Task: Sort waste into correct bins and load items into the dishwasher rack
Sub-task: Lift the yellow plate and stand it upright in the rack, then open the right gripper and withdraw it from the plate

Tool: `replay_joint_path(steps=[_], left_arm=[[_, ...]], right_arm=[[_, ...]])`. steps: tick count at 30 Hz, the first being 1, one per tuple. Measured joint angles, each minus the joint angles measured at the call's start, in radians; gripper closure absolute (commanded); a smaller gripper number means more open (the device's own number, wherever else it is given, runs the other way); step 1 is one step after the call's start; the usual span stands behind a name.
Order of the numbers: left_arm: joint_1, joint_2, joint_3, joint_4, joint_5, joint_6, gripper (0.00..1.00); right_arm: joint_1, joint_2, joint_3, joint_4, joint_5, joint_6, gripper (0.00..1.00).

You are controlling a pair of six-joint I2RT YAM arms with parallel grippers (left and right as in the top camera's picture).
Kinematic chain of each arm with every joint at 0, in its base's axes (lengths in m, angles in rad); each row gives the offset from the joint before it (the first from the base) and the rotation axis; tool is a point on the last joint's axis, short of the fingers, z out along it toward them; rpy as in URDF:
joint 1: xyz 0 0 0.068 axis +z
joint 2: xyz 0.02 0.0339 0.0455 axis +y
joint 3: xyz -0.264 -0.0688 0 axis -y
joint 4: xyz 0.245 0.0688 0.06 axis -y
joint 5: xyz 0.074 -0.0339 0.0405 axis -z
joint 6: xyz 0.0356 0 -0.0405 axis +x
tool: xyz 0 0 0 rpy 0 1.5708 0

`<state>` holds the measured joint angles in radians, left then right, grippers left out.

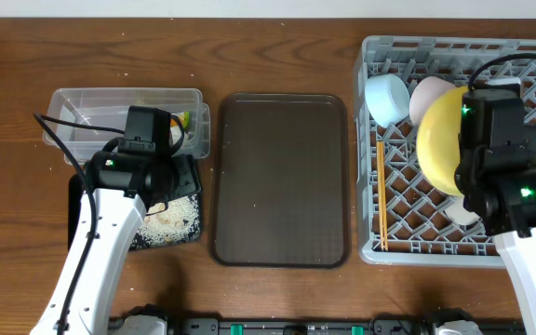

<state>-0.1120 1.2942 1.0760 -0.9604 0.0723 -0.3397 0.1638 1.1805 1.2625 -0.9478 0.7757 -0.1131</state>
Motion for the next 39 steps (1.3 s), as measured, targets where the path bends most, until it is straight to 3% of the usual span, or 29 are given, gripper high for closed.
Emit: replay_joint_path(steps=[8,20,22,24,25,35,39], left_arm=[[0.000,0.000,0.000,0.000,0.000,0.000,0.33],[0.000,0.000,0.000,0.000,0.000,0.000,0.33],[0.000,0.000,0.000,0.000,0.000,0.000,0.33],[0.000,0.000,0.000,0.000,0.000,0.000,0.33],[0.000,0.000,0.000,0.000,0.000,0.000,0.33],[0.000,0.000,0.000,0.000,0.000,0.000,0.33],[0.000,0.000,0.000,0.000,0.000,0.000,0.33]], right_arm=[[0.001,0.120,0.000,-0.050,-0.020,0.008,0.99],[0.072,0.281,0.000,-0.034,-0.068,0.136,0.99],[0.089,0.283,0.000,-0.019,-0.090,0.163,0.92],[0.102,0.285,0.000,0.000,-0.122,0.186,0.72],[0.108,0.285,0.000,0.005,-0.135,0.196,0.68],[0.115,0.284,0.000,0.018,-0.266,0.243,0.61],[0.115,0.281,0.000,0.018,-0.280,0.280,0.50]])
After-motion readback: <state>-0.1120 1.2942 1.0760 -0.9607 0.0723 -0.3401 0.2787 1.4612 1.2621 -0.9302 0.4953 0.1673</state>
